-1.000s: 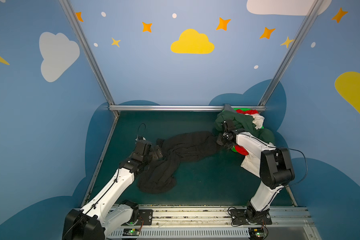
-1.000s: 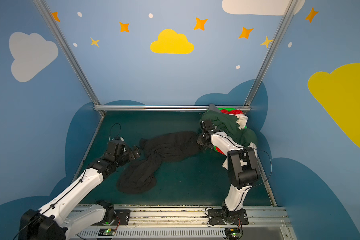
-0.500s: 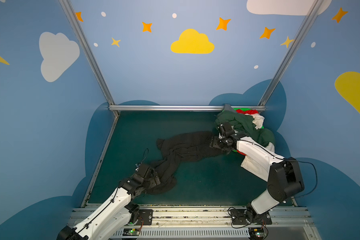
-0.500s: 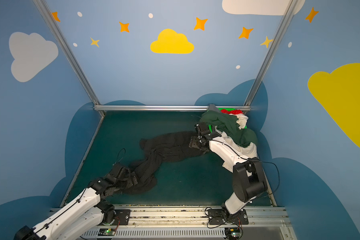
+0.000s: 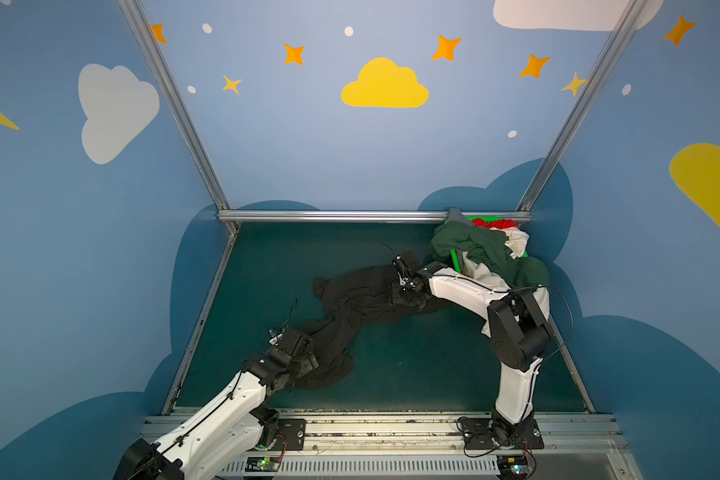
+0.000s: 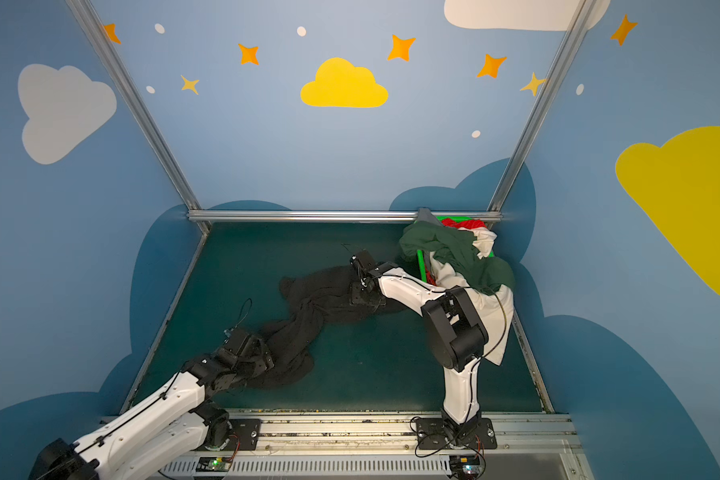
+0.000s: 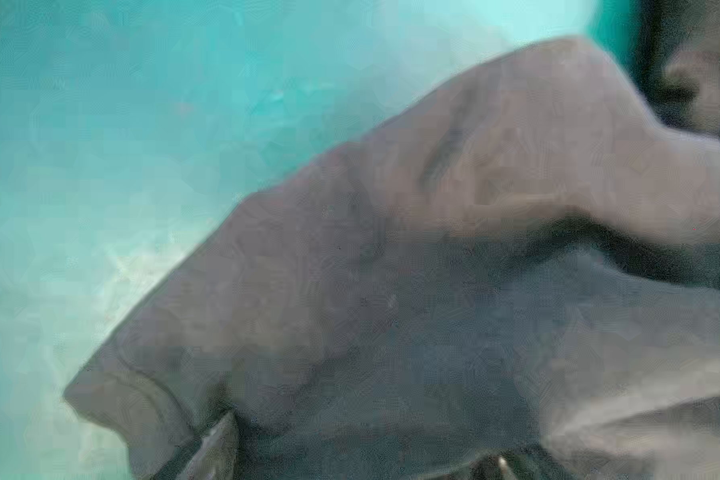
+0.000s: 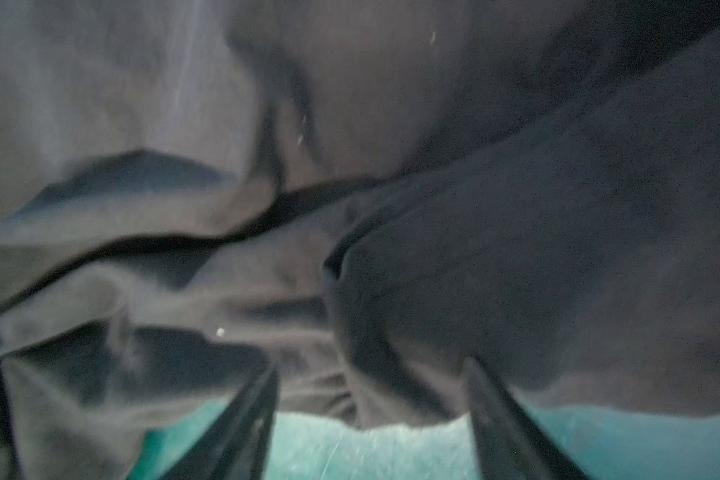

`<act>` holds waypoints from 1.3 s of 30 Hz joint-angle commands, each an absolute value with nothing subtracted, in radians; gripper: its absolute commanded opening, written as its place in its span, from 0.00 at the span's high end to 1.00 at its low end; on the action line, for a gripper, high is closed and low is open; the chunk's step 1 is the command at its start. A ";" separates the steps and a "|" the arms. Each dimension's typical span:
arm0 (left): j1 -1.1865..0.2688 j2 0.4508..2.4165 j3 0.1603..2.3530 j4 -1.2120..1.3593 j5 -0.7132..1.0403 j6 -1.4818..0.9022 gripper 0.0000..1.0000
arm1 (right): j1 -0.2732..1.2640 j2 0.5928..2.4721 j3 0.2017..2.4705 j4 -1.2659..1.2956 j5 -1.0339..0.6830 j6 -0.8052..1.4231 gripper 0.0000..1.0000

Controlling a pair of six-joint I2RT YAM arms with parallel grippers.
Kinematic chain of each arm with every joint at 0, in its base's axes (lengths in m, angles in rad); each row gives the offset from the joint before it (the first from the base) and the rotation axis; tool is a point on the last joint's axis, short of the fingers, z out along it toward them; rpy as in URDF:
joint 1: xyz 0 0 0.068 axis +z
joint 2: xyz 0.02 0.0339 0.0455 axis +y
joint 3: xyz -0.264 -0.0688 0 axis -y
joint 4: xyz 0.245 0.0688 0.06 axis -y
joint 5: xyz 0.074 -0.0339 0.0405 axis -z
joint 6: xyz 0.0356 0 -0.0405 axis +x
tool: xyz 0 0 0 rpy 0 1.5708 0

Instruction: Fold and stack the t-shirts

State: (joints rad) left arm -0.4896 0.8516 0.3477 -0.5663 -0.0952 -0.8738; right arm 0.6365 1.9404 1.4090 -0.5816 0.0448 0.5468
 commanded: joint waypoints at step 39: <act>-0.490 0.871 0.477 -0.597 -0.123 -0.857 0.96 | 0.619 1.971 1.526 -0.645 -0.014 0.443 0.45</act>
State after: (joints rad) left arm -0.4896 0.8860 0.4786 -0.5842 -0.1181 -0.8524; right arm 0.6079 1.9419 1.4654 -0.6064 -0.0051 0.4854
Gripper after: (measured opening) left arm 0.047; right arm 0.548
